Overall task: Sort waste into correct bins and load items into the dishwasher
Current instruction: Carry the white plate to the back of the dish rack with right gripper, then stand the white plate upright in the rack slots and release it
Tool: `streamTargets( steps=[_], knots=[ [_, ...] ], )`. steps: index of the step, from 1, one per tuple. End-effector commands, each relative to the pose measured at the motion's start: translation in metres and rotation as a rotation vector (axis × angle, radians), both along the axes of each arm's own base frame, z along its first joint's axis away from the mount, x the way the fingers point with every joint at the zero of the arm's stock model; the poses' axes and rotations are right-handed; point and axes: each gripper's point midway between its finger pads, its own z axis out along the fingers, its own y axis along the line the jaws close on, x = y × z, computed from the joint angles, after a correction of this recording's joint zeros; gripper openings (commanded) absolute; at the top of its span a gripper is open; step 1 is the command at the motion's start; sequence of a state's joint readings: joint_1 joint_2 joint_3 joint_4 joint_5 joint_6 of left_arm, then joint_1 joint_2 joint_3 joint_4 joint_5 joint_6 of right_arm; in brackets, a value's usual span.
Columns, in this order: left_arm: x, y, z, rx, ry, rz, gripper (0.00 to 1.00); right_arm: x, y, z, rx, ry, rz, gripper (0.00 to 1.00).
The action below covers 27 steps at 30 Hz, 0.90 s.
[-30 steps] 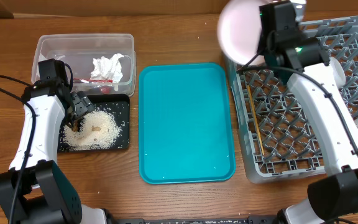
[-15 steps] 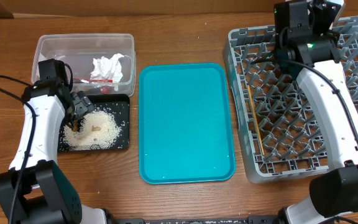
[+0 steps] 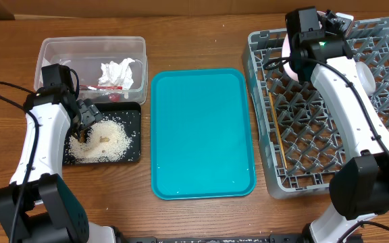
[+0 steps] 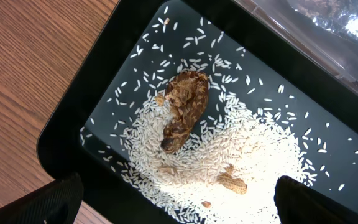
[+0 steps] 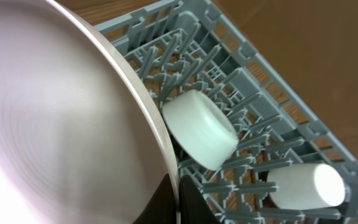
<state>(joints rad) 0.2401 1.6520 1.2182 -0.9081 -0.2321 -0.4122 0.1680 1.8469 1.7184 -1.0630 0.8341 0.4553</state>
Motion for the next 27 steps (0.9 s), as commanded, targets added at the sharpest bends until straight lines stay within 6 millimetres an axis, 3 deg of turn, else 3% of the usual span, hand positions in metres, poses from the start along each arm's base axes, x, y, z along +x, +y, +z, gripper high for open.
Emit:
streamTargets(
  steps=[1, 11, 23, 24, 25, 26, 27],
  knots=[
    [-0.002, 0.001, -0.004, 0.001, 0.014, -0.005, 1.0, 0.001, 0.004, -0.013, 0.033, 0.007, -0.007, 0.04],
    [-0.002, 0.001, -0.004, 0.001, 0.014, -0.005, 1.0, -0.011, 0.006, -0.037, 0.023, 0.072, -0.003, 0.04],
    [-0.002, 0.001, -0.004, 0.001, 0.014, -0.005, 1.0, -0.01, 0.068, -0.04, 0.038, 0.083, 0.14, 0.04],
    [-0.002, 0.001, -0.004, 0.001, 0.014, -0.005, 1.0, -0.012, 0.076, -0.044, 0.058, 0.1, 0.16, 0.07],
    [-0.002, 0.001, -0.004, 0.001, 0.014, -0.005, 1.0, -0.014, 0.08, -0.046, 0.072, 0.115, 0.173, 0.18],
    [-0.002, 0.001, -0.004, 0.001, 0.014, -0.005, 1.0, -0.018, 0.085, -0.05, 0.092, 0.137, 0.186, 0.36],
    [-0.002, 0.001, -0.004, 0.001, 0.014, -0.005, 1.0, -0.02, 0.088, -0.053, 0.113, 0.15, 0.189, 0.39]
  ],
)
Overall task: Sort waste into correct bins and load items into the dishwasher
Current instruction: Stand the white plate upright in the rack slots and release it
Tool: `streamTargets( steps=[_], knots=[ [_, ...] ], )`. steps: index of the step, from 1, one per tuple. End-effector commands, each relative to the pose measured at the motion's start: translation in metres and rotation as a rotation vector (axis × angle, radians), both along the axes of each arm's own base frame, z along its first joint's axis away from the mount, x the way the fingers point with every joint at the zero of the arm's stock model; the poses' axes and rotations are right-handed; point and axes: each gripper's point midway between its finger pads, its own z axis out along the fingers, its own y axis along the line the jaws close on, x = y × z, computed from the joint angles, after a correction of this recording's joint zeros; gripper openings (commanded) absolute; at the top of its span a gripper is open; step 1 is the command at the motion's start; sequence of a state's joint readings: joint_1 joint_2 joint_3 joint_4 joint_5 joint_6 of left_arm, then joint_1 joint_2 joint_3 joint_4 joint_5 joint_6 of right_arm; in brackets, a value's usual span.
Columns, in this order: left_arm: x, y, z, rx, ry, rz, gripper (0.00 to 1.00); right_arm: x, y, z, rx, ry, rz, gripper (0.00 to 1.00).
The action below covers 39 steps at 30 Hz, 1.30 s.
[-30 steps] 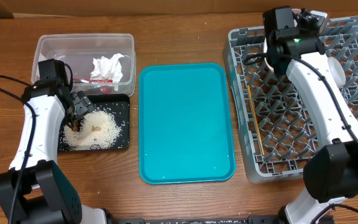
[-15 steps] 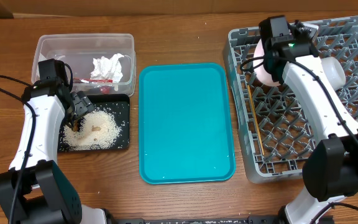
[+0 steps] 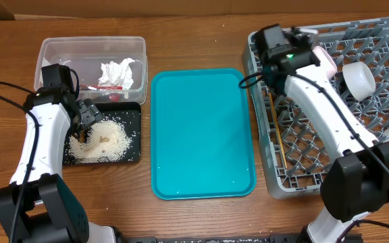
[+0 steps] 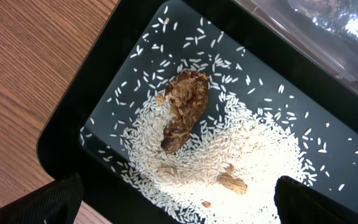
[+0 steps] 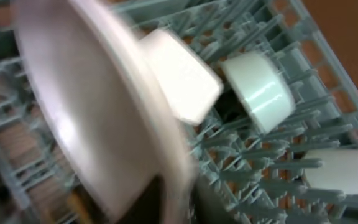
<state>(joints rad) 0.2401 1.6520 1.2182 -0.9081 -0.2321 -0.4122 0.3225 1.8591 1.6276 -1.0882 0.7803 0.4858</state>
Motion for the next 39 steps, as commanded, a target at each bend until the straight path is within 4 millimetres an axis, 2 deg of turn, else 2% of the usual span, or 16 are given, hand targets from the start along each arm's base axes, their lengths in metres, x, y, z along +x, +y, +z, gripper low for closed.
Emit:
streamTargets(
  steps=[1, 5, 7, 12, 15, 18, 21, 26, 27, 30, 32, 36, 39],
  knots=[
    [-0.002, 0.001, -0.004, 0.001, 0.014, -0.005, 1.0, -0.008, 0.021, -0.014, 0.107, 0.045, 0.024, 0.4],
    [-0.002, 0.001, -0.004, 0.001, 0.014, -0.005, 1.0, -0.02, 0.024, -0.017, 0.195, 0.05, -0.039, 0.4],
    [-0.002, 0.001, -0.004, 0.001, 0.014, -0.005, 1.0, -0.028, 0.035, -0.014, 0.306, 0.064, -0.032, 0.4],
    [-0.002, 0.001, -0.004, 0.001, 0.014, -0.005, 1.0, -0.035, 0.046, 0.012, 0.455, 0.002, -0.019, 0.41],
    [-0.002, 0.001, -0.004, 0.001, 0.014, -0.005, 1.0, -0.039, 0.047, 0.028, 0.528, -0.029, -0.01, 0.47],
    [-0.002, 0.001, -0.004, 0.001, 0.014, -0.005, 1.0, -0.043, 0.043, 0.036, 0.61, -0.028, -0.008, 0.52],
    [-0.002, 0.001, -0.004, 0.001, 0.014, -0.005, 1.0, -0.042, 0.042, 0.036, 0.703, 0.012, 0.052, 0.56],
    [-0.002, 0.001, -0.004, 0.001, 0.014, -0.005, 1.0, -0.042, 0.047, 0.042, 0.888, 0.076, 0.277, 0.61],
    [-0.002, 0.001, -0.004, 0.001, 0.014, -0.005, 1.0, -0.042, 0.045, 0.043, 0.919, 0.08, 0.311, 0.63],
    [-0.002, 0.001, -0.004, 0.001, 0.014, -0.005, 1.0, -0.048, 0.045, 0.051, 0.997, 0.091, 0.452, 0.78],
    [-0.002, 0.001, -0.004, 0.001, 0.014, -0.005, 1.0, -0.053, 0.04, 0.053, 1.023, 0.102, 0.5, 0.81],
    [-0.002, 0.001, -0.004, 0.001, 0.014, -0.005, 1.0, -0.066, 0.023, 0.047, 1.015, 0.141, 0.476, 0.85],
    [-0.002, 0.001, -0.004, 0.001, 0.014, -0.005, 1.0, -0.077, 0.009, 0.04, 0.989, 0.188, 0.425, 0.94]
  ],
)
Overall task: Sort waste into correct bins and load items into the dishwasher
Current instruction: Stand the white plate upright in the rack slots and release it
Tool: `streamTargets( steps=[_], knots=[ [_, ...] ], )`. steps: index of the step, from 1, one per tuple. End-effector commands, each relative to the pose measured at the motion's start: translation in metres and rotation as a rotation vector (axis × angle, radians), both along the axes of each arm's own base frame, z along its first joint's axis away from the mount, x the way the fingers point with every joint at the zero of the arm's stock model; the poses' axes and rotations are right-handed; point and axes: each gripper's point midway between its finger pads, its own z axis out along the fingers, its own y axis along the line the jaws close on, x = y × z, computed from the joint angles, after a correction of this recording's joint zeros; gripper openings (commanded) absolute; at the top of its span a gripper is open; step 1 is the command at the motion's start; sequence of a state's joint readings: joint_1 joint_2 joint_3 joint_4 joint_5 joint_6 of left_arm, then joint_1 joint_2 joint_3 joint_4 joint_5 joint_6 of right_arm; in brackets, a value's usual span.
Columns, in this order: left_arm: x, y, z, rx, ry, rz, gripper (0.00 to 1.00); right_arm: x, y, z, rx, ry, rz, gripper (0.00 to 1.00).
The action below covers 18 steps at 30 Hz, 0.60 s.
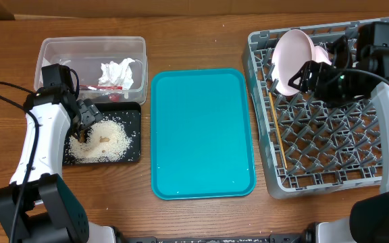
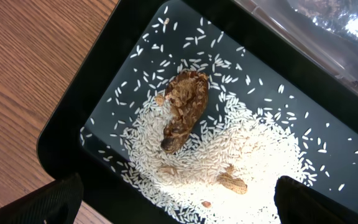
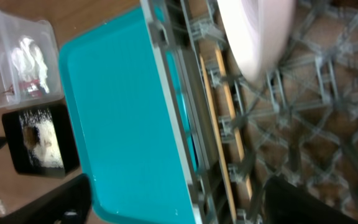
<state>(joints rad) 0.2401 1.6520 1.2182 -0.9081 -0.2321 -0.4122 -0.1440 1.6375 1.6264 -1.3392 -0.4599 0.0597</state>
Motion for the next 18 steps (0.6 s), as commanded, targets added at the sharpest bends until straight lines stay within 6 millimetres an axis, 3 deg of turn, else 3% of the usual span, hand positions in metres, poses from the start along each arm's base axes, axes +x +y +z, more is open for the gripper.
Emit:
streamTargets(
  steps=[1, 6, 10, 13, 15, 18],
  knots=[
    [-0.002, 0.001, -0.004, 0.001, 0.014, -0.005, 1.0, -0.011, -0.01, -0.001, -0.042, 0.004, 0.047, 1.0],
    [0.001, -0.008, -0.006, -0.049, -0.001, -0.017, 1.0, -0.021, -0.022, -0.01, -0.111, 0.064, 0.025, 1.0],
    [-0.012, -0.042, -0.012, -0.239, 0.047, -0.058, 1.0, -0.024, -0.026, -0.013, -0.129, 0.085, 0.01, 1.0],
    [-0.016, -0.069, -0.012, -0.349, 0.071, -0.246, 1.0, -0.028, -0.039, -0.017, -0.192, 0.13, -0.055, 1.0],
    [-0.022, -0.084, -0.012, -0.38, 0.101, -0.373, 1.0, -0.029, -0.042, -0.018, -0.21, 0.141, -0.075, 1.0],
    [-0.032, -0.099, -0.012, -0.394, 0.154, -0.421, 1.0, -0.03, -0.042, -0.018, -0.21, 0.143, -0.075, 1.0]
  ],
)
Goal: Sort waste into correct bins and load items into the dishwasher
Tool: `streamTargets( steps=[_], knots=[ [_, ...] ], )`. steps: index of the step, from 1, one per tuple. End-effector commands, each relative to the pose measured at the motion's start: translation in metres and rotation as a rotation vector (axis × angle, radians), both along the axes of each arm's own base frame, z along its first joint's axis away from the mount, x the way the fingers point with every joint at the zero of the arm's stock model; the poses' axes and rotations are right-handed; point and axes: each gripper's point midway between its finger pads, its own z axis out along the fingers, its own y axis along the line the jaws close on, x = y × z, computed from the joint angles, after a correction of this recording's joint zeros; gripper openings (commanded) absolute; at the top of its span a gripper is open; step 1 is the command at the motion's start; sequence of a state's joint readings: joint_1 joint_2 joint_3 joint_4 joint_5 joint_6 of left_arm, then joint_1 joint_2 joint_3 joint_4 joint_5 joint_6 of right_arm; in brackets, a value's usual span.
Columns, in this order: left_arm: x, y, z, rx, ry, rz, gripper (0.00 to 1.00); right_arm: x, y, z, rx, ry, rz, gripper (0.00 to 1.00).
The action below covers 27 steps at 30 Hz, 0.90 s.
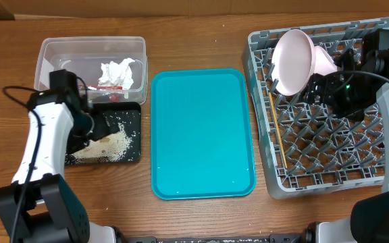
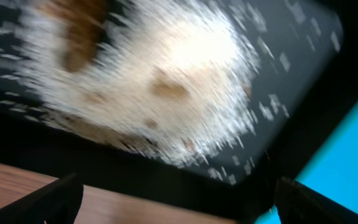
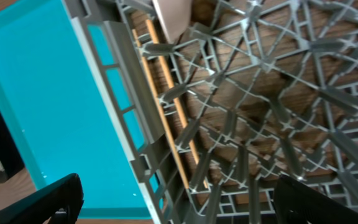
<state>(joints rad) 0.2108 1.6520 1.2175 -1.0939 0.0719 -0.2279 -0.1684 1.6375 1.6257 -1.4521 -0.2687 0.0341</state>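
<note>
A pink plate stands on edge among the pegs at the back left of the grey dishwasher rack. My right gripper hovers open just right of it, holding nothing. In the right wrist view its fingers frame the rack's left wall, and the plate's rim shows at the top. My left gripper hangs open over the black tray of rice. The left wrist view is blurred.
A teal tray lies between the black tray and the rack. A clear bin holding crumpled tissue sits behind the black tray. Wooden chopsticks lie along the rack's left side. Cables trail from both arms.
My left gripper has shifted over the rice toward the black tray's corner beside the teal tray, still open. The right gripper has drawn a little farther from the standing plate.
First my right gripper was shut on the pink plate above the rack's back, then carried it nearer the back left corner. Later the plate stood in the rack with the gripper open beside it. The left gripper stayed open over the rice until its shift now.
</note>
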Motion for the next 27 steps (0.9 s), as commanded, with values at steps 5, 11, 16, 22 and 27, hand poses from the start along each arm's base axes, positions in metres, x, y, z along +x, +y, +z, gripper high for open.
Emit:
streamTargets(
  steps=[5, 11, 16, 22, 27],
  knots=[
    [-0.018, -0.056, -0.002, -0.088, 0.077, -0.269, 1.0, -0.01, -0.006, -0.007, -0.034, 0.04, -0.03, 1.0],
    [-0.032, -0.079, 0.002, -0.091, 0.119, -0.353, 1.0, -0.024, -0.004, -0.027, -0.033, 0.039, -0.039, 1.0],
    [-0.032, -0.086, 0.019, -0.08, 0.05, -0.39, 1.0, -0.036, -0.001, -0.032, -0.038, -0.042, -0.076, 1.0],
    [-0.034, -0.087, 0.049, -0.054, -0.124, -0.405, 1.0, -0.052, -0.003, -0.019, -0.086, -0.199, -0.085, 1.0],
    [-0.056, -0.087, 0.061, -0.037, -0.281, -0.408, 1.0, -0.065, -0.009, -0.004, -0.151, -0.34, -0.107, 1.0]
  ],
)
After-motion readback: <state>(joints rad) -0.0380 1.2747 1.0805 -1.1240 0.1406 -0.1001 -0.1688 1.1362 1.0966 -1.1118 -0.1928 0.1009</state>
